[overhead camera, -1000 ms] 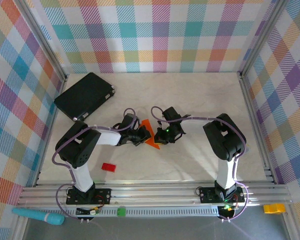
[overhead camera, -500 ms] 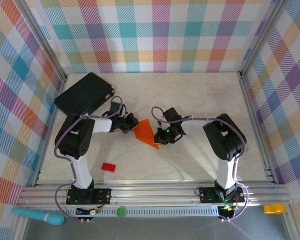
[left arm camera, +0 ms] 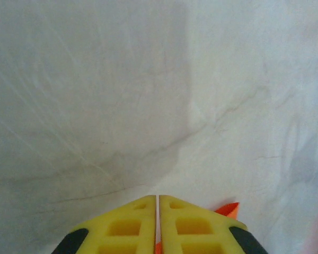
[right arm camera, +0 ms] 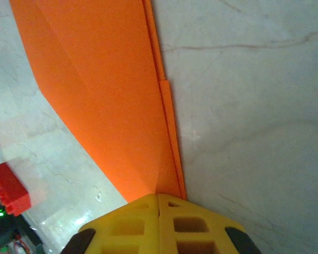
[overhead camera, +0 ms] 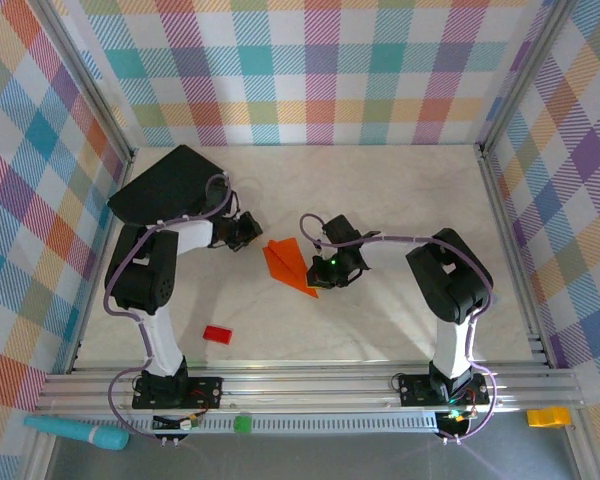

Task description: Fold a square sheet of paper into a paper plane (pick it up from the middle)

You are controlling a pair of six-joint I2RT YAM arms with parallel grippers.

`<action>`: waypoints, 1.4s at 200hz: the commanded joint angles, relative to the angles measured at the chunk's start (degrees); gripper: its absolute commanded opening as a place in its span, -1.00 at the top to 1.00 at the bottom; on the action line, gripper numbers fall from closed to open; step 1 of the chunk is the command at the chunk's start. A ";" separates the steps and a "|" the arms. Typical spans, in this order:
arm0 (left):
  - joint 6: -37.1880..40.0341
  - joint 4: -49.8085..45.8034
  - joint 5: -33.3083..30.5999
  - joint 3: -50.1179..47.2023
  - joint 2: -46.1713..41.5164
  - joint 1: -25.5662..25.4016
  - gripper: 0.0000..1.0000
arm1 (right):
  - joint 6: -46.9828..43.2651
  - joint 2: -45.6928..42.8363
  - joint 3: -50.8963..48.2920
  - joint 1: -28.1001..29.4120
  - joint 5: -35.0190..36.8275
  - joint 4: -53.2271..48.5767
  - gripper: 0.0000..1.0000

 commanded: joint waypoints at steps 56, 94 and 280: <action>4.09 -13.83 0.61 -1.88 -19.13 0.34 0.38 | 0.34 -6.40 3.51 -0.06 -0.11 -11.45 0.68; 8.88 -22.60 1.08 -4.12 -26.55 0.29 0.05 | 2.47 -9.72 2.24 -0.03 0.03 -6.45 0.46; 0.15 -8.26 4.18 -19.42 -40.48 0.35 -1.00 | -2.44 1.66 11.56 -0.50 5.79 -2.22 0.20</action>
